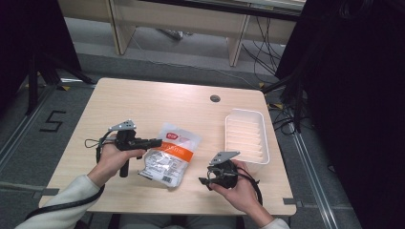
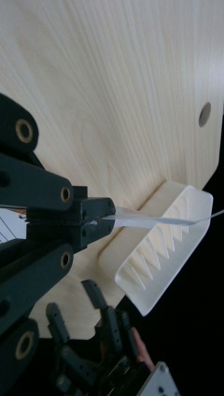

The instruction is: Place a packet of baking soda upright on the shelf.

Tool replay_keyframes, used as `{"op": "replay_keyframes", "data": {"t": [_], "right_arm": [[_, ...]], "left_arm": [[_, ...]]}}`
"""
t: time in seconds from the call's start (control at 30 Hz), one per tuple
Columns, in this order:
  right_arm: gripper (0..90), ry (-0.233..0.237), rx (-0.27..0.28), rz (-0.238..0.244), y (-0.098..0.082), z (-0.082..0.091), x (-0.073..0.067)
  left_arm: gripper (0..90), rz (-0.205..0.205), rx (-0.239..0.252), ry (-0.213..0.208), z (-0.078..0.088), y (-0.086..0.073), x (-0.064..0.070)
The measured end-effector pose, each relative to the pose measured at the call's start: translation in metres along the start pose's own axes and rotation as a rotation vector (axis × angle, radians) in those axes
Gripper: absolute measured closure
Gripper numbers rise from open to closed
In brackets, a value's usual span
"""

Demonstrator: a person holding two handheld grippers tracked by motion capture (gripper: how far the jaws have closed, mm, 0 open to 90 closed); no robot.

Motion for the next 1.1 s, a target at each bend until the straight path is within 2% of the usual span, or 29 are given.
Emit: {"op": "replay_keyframes", "data": {"t": [0.07, 0.23, 0.27, 0.3, 0.37, 0.47, 0.57, 0.6, 0.67, 0.8, 0.83, 0.87, 0.9, 0.93, 0.97, 1.0, 1.1], "right_arm": [[44.1, -0.022, -0.001, 0.036, 0.004, 0.006, 0.004], [42.7, -0.059, 0.012, 0.055, 0.014, 0.020, 0.014], [41.3, -0.066, 0.021, 0.080, 0.022, 0.025, 0.019], [41.0, -0.073, 0.019, 0.084, 0.026, 0.029, 0.022], [40.7, -0.068, 0.031, 0.092, 0.031, 0.031, 0.024], [42.3, -0.086, 0.060, 0.159, 0.051, 0.035, 0.034], [43.1, -0.080, 0.081, 0.179, 0.060, 0.036, 0.035], [43.4, -0.062, 0.074, 0.218, 0.067, 0.034, 0.036], [43.3, -0.068, 0.077, 0.208, 0.069, 0.033, 0.037], [47.6, -0.018, 0.063, 0.232, 0.079, 0.023, 0.035], [49.1, -0.006, 0.045, 0.227, 0.078, 0.020, 0.033], [50.8, 0.008, 0.049, 0.261, 0.080, 0.017, 0.031], [51.7, 0.024, 0.032, 0.251, 0.078, 0.013, 0.027], [53.1, 0.043, 0.014, 0.266, 0.077, 0.010, 0.024], [53.1, 0.043, 0.014, 0.266, 0.077, 0.010, 0.024], [57.5, 0.062, -0.024, 0.319, 0.074, 0.004, 0.020], [66.1, 0.104, -0.066, 0.374, 0.069, -0.002, 0.013]], "left_arm": [[89.8, -0.013, 0.007, -0.016, 0.003, 0.001, 0.007], [89.9, -0.029, 0.020, -0.039, 0.008, 0.004, 0.018], [89.8, -0.041, 0.020, -0.044, 0.009, 0.005, 0.021], [89.9, -0.036, 0.021, -0.050, 0.009, 0.005, 0.024], [89.8, -0.043, 0.022, -0.056, 0.008, 0.005, 0.028], [89.8, -0.061, 0.015, -0.074, 0.008, 0.006, 0.035], [89.8, -0.061, 0.014, -0.076, 0.008, 0.006, 0.037], [89.8, -0.070, 0.011, -0.080, 0.009, 0.006, 0.039], [89.8, -0.066, 0.012, -0.085, 0.009, 0.006, 0.040], [89.8, -0.076, 0.011, -0.092, 0.010, 0.005, 0.042], [89.8, -0.077, 0.013, -0.093, 0.011, 0.005, 0.042], [89.8, -0.077, 0.013, -0.093, 0.011, 0.005, 0.042], [89.8, -0.086, 0.012, -0.093, 0.012, 0.005, 0.042], [89.8, -0.085, 0.014, -0.096, 0.012, 0.005, 0.043], [89.8, -0.085, 0.014, -0.096, 0.012, 0.005, 0.043], [89.8, -0.082, 0.016, -0.097, 0.013, 0.005, 0.043], [89.8, -0.086, 0.017, -0.102, 0.013, 0.005, 0.043]]}}
Point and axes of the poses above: each handheld gripper's, and its own axes: z roughly backward along the jaws, y roughly out of its top, x roughly to its right, the point moved 9 cm from there along -z, roughly forward along the jaws
